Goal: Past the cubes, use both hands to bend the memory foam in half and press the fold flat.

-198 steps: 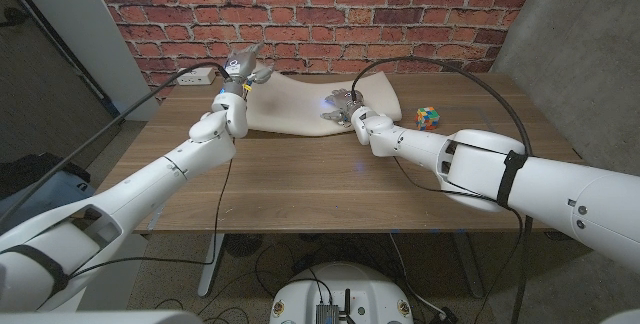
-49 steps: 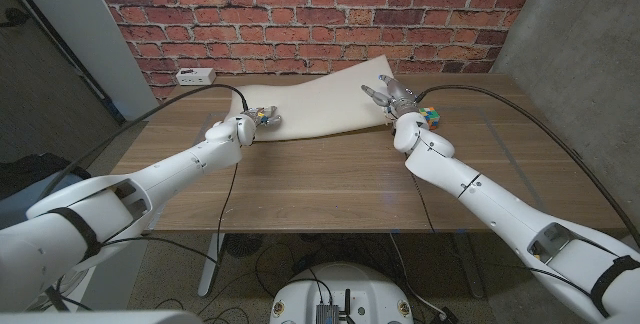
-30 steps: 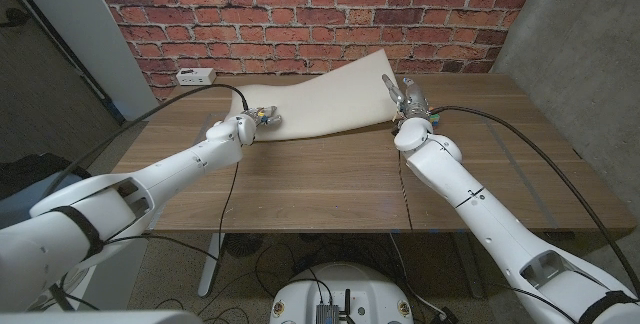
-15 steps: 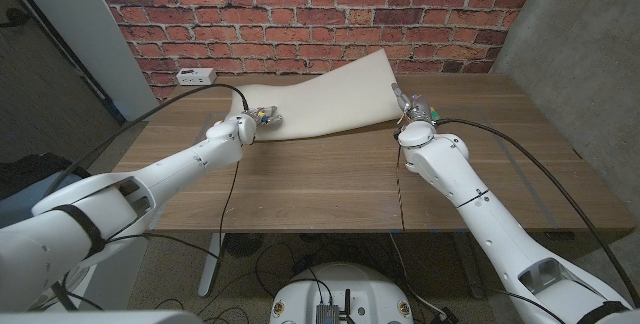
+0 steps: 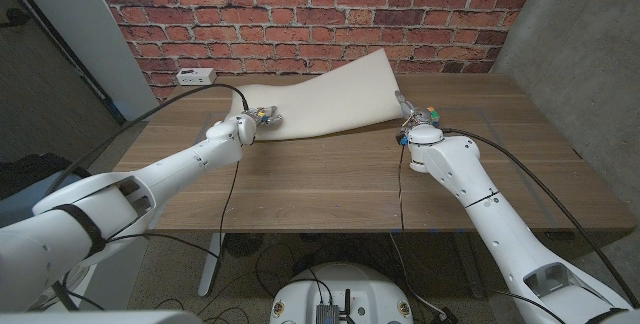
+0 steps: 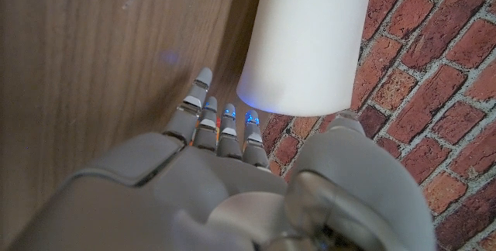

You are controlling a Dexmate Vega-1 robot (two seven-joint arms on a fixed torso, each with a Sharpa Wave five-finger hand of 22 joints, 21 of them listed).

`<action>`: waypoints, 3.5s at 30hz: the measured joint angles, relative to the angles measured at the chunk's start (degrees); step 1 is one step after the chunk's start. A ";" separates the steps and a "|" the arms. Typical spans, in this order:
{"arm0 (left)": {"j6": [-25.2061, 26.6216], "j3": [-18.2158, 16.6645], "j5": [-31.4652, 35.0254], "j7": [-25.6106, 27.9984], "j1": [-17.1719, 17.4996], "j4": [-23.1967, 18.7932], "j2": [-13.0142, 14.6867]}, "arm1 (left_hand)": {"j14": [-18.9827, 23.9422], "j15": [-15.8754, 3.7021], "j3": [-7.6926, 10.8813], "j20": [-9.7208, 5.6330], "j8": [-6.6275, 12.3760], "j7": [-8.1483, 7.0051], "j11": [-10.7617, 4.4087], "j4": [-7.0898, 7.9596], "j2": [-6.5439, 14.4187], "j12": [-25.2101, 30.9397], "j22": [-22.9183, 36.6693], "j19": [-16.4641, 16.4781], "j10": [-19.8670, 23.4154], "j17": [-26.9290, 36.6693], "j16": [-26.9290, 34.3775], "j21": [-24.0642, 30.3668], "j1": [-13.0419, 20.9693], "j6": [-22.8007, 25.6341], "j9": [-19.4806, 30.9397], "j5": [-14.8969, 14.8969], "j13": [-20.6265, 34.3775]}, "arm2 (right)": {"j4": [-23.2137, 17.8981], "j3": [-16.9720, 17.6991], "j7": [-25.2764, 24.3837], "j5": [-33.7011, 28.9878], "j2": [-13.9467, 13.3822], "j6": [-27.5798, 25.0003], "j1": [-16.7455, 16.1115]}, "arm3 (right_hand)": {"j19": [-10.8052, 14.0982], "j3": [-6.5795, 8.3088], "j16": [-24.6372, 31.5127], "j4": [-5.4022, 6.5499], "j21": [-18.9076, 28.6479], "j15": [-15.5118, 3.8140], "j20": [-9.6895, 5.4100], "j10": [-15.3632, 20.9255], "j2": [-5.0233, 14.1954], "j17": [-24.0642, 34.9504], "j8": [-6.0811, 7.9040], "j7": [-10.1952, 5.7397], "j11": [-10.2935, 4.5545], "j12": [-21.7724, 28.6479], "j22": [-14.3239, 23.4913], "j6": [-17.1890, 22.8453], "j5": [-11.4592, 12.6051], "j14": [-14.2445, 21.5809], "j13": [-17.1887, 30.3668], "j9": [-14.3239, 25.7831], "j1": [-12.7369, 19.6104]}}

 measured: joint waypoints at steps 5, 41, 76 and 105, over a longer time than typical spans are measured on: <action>-0.04 0.00 -0.07 0.13 0.00 -0.02 0.03 | 0.00 0.00 0.04 0.00 0.00 0.00 0.01 -0.03 -0.22 0.21 0.00 0.00 -0.01 0.00 -0.16 -0.02 -0.22 0.00 0.00 0.00 -0.01 | 0.79 1.22 0.77 4.54 -0.49 1.07 -0.13 | 0.91 0.08 0.00 -0.48 0.00 -0.09 0.50 0.61 -0.11 0.00 0.22 0.20 -0.02 0.44 0.00 0.99 0.00 0.52 0.00 -0.02 -0.11; 0.30 -0.33 0.39 0.16 0.47 -1.80 0.67 | 0.01 -0.01 0.91 0.20 0.00 0.32 -0.10 0.04 -0.38 0.11 -0.11 0.41 0.10 0.00 0.06 -0.60 -1.13 -0.32 0.01 0.34 0.00 | -0.28 1.62 -3.68 23.03 -7.18 9.72 -2.54 | 2.39 1.30 -0.34 -4.16 -0.71 -0.11 -0.31 -1.65 -0.70 0.57 -0.85 -0.14 -0.22 0.67 0.03 -2.34 -0.28 0.54 0.25 0.00 -3.43; -0.59 -1.14 -0.21 0.46 0.96 -1.56 0.86 | -0.02 -0.22 1.85 0.20 0.00 0.41 0.00 0.04 -0.53 0.21 -0.07 0.41 -0.01 0.00 -0.14 -1.00 -1.88 -0.82 -0.04 0.34 0.00 | 15.07 -3.36 12.11 33.23 -7.09 17.00 6.18 | -0.77 1.86 -1.72 -6.56 -1.42 -1.12 -0.51 -5.19 -1.68 0.32 -1.53 -0.53 -0.03 -0.24 0.03 -4.88 -0.27 -3.03 0.24 -0.17 -2.40; -1.88 -0.68 -1.11 0.69 -0.34 1.63 -0.28 | -0.01 -0.18 2.32 -0.31 0.19 0.10 0.06 0.04 -0.83 0.11 -0.08 0.92 -0.12 0.00 0.08 -1.35 -2.64 -1.12 0.06 0.34 0.00 | 29.67 -6.88 12.64 25.08 4.18 29.62 12.19 | 26.65 14.57 13.46 -9.48 7.57 -17.64 -11.11 27.12 3.18 7.06 5.73 -2.83 -7.25 15.93 1.33 23.36 1.16 37.46 0.98 0.53 30.86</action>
